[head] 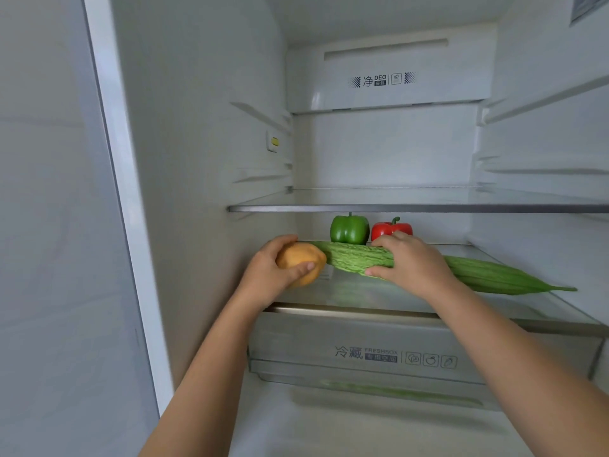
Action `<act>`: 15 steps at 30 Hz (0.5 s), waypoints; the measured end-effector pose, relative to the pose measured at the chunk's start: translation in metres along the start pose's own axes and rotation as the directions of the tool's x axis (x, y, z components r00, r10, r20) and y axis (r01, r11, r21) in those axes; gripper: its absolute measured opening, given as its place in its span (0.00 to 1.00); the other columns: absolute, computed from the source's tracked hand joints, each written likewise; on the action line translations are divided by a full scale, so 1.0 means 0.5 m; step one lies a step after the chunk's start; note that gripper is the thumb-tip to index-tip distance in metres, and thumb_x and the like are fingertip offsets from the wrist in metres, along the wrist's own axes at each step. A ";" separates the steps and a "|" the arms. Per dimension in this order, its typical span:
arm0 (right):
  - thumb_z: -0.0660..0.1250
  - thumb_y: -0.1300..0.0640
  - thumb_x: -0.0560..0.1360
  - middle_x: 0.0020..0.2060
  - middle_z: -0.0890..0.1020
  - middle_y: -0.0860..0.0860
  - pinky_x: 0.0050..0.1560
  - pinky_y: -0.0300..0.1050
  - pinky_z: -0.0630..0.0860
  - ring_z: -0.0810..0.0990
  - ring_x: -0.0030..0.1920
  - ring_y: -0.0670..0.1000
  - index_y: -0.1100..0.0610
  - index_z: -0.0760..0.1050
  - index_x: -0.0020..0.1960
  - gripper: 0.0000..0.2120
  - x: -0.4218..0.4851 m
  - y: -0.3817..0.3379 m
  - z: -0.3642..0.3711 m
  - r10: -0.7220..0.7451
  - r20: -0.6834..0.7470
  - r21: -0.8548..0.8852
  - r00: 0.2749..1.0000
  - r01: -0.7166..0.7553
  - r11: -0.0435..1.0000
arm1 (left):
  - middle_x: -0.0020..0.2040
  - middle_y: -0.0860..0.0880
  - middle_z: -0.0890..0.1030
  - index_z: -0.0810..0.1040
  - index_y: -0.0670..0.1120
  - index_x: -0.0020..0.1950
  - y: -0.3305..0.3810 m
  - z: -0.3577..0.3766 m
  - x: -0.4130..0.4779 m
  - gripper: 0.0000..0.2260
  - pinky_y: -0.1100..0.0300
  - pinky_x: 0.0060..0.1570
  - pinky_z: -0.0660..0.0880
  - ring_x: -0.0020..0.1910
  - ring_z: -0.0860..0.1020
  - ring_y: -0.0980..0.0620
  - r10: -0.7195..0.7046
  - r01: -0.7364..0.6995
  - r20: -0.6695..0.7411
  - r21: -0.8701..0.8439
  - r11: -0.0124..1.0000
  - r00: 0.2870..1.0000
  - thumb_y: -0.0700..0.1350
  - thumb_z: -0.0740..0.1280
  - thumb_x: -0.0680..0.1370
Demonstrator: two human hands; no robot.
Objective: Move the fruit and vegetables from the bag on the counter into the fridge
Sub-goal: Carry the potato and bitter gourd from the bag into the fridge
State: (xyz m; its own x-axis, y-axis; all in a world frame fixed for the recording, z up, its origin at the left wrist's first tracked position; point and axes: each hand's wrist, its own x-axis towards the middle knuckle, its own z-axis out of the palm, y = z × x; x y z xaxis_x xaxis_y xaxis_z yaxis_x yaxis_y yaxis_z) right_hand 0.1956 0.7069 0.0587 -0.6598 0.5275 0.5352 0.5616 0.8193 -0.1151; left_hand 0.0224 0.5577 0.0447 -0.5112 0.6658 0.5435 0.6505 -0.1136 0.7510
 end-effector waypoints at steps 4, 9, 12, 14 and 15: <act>0.67 0.42 0.70 0.61 0.73 0.50 0.52 0.45 0.70 0.71 0.60 0.52 0.49 0.69 0.65 0.26 -0.004 -0.003 0.000 -0.010 -0.019 -0.020 1.000 0.010 1.000 | 0.57 0.46 0.75 0.74 0.44 0.62 -0.008 0.002 0.009 0.22 0.77 0.42 0.69 0.52 0.73 0.52 0.001 -0.001 0.009 -0.008 1.000 1.000 0.40 0.74 0.68; 0.67 0.40 0.69 0.60 0.74 0.50 0.53 0.46 0.70 0.72 0.59 0.52 0.49 0.68 0.66 0.28 -0.010 -0.003 -0.001 -0.036 -0.039 -0.051 0.999 0.034 0.998 | 0.57 0.48 0.73 0.73 0.44 0.63 -0.010 0.009 0.008 0.26 0.72 0.46 0.67 0.53 0.72 0.53 0.050 -0.049 -0.028 0.039 0.998 0.998 0.40 0.76 0.67; 0.67 0.39 0.69 0.61 0.74 0.50 0.54 0.46 0.70 0.72 0.59 0.52 0.50 0.68 0.66 0.29 -0.014 -0.005 -0.001 -0.041 -0.042 -0.058 0.998 0.039 0.998 | 0.59 0.47 0.74 0.73 0.45 0.64 -0.012 0.010 0.007 0.27 0.70 0.49 0.67 0.54 0.72 0.54 0.074 -0.071 -0.047 0.072 0.995 0.996 0.42 0.76 0.67; 0.67 0.39 0.69 0.62 0.73 0.50 0.54 0.46 0.69 0.72 0.59 0.52 0.50 0.68 0.66 0.29 -0.016 -0.007 -0.002 -0.043 -0.046 -0.064 0.998 0.040 0.997 | 0.60 0.47 0.74 0.73 0.45 0.64 -0.013 0.011 0.006 0.27 0.74 0.47 0.67 0.54 0.72 0.54 0.091 -0.085 -0.067 0.091 0.992 0.994 0.42 0.76 0.67; 0.67 0.39 0.69 0.62 0.73 0.50 0.54 0.46 0.69 0.72 0.59 0.52 0.50 0.68 0.66 0.29 -0.017 -0.007 -0.002 -0.044 -0.050 -0.064 0.998 0.041 0.997 | 0.60 0.46 0.74 0.73 0.45 0.64 -0.014 0.011 0.005 0.27 0.76 0.44 0.67 0.54 0.72 0.54 0.099 -0.091 -0.081 0.094 0.991 0.992 0.42 0.76 0.66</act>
State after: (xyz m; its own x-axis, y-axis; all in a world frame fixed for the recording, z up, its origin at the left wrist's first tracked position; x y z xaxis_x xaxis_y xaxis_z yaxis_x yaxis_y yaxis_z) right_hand 0.1998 0.6991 0.0555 -0.6580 0.4792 0.5808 0.5651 0.8241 -0.0397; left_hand 0.0198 0.5643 0.0388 -0.4882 0.5897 0.6434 0.7440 -0.1041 0.6600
